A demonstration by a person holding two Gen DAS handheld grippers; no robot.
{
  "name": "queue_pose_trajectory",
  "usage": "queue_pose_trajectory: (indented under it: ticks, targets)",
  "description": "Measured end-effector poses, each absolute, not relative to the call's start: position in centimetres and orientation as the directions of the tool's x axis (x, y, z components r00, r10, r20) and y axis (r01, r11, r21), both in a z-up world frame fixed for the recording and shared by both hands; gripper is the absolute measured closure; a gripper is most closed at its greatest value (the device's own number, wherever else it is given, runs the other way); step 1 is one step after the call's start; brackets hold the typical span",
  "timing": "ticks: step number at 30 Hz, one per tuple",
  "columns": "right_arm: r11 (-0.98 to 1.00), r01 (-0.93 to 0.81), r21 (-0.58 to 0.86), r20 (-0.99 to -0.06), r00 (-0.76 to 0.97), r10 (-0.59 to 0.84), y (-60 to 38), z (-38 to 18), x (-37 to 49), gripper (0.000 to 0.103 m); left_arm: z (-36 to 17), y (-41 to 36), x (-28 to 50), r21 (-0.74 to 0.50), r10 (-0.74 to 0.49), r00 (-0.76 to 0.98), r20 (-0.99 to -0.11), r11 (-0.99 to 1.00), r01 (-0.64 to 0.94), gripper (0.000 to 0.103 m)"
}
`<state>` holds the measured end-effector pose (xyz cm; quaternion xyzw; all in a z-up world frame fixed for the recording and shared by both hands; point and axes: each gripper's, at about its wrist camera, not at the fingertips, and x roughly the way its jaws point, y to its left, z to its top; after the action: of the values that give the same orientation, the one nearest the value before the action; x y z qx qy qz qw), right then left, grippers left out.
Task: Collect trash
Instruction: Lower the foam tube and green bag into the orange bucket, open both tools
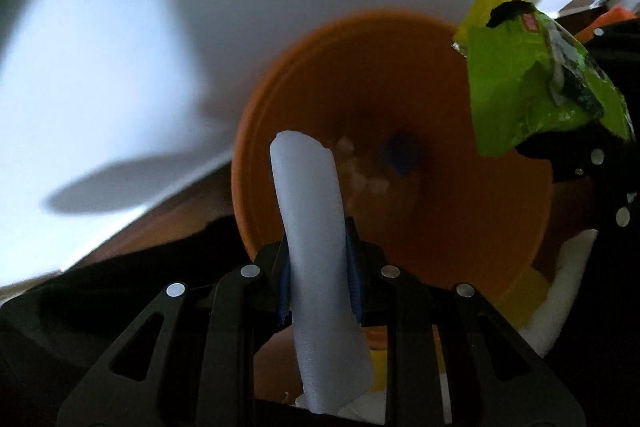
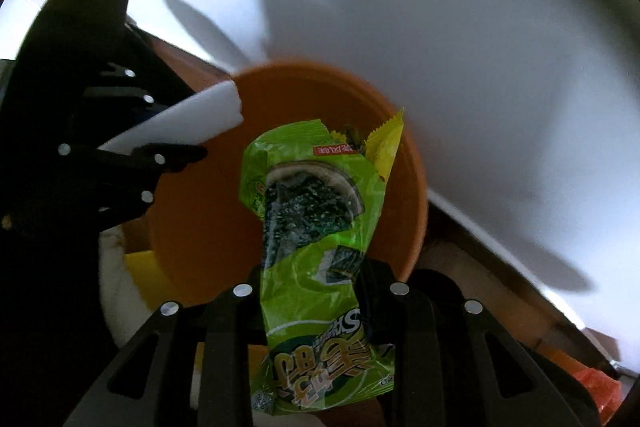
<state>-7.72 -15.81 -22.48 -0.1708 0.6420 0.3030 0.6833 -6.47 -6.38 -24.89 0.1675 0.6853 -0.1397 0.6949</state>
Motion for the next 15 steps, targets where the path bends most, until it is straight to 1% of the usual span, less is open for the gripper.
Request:
queue_pose_trajectory:
  ticks: [3, 7, 8, 9, 10, 11, 12, 15]
  targets:
    - [0.760, -0.630, 0.162, -0.985, -0.062, 0.159, -15.1, -24.7, -7.3, 0.074, -26.8, -6.1, -6.0, 0.047, 0.067, -0.032, -0.997, 0.905, 0.422, 0.081]
    - [0.763, -0.621, 0.179, -0.984, -0.101, 0.148, -14.8, -25.9, -6.7, 0.072, -28.1, -5.8, -5.4, 0.047, 0.083, -0.068, -0.994, 0.906, 0.421, 0.079]
    - [0.764, -0.619, 0.181, -0.983, -0.104, 0.148, -14.9, -26.1, -6.6, 0.063, -28.2, -5.8, -5.2, 0.057, 0.093, -0.066, -0.993, 0.905, 0.421, 0.077]
    - [0.767, -0.615, 0.181, -0.983, -0.106, 0.147, -15.2, -26.3, -6.5, 0.055, -28.3, -5.7, -5.1, 0.061, 0.097, -0.064, -0.993, 0.905, 0.421, 0.072]
    - [0.771, -0.612, 0.178, -0.984, -0.104, 0.144, -15.5, -26.3, -6.1, 0.041, -28.4, -5.7, -4.9, 0.056, 0.093, -0.069, -0.993, 0.905, 0.421, 0.068]
    - [0.778, -0.604, 0.175, -0.985, -0.101, 0.143, -15.7, -26.3, -6.0, 0.038, -28.4, -5.8, -4.8, 0.055, 0.092, -0.066, -0.994, 0.904, 0.425, 0.059]
    - [0.780, -0.599, 0.181, -0.983, -0.106, 0.147, -15.8, -26.3, -5.9, 0.038, -28.2, -5.8, -4.8, 0.060, 0.093, -0.055, -0.994, 0.901, 0.430, 0.052]
    - [0.793, -0.577, 0.194, -0.981, -0.113, 0.157, -16.4, -26.2, -5.6, 0.038, -28.4, -6.7, -6.2, 0.059, 0.086, -0.042, -0.995, 0.895, 0.442, 0.046]
